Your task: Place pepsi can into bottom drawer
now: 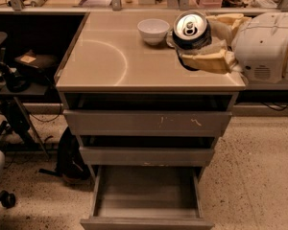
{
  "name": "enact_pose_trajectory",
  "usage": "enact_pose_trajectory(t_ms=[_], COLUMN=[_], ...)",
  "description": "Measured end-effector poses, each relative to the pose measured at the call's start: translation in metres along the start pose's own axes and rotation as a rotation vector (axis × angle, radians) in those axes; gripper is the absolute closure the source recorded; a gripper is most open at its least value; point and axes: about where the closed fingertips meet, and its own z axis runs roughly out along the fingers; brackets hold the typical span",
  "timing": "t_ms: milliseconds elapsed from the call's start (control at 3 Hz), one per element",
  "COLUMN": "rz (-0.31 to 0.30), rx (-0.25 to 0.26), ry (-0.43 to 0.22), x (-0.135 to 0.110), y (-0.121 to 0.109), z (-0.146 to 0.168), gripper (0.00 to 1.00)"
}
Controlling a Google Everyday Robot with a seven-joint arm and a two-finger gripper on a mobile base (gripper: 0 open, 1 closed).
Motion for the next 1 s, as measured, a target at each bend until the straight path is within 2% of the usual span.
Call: enact_pose_trajectory(t_ms=[333,667,1000], rz=[0.028,0.084,0.148], rx=[0.016,0.100,0.145], ry=[0.038,0.127,0.277], x=[0.041,0.138,0.250], y=[0.021,0.057,0.107], z=[-0.005,-0.024,-0.046], gripper=[1.00,1.00,1.00])
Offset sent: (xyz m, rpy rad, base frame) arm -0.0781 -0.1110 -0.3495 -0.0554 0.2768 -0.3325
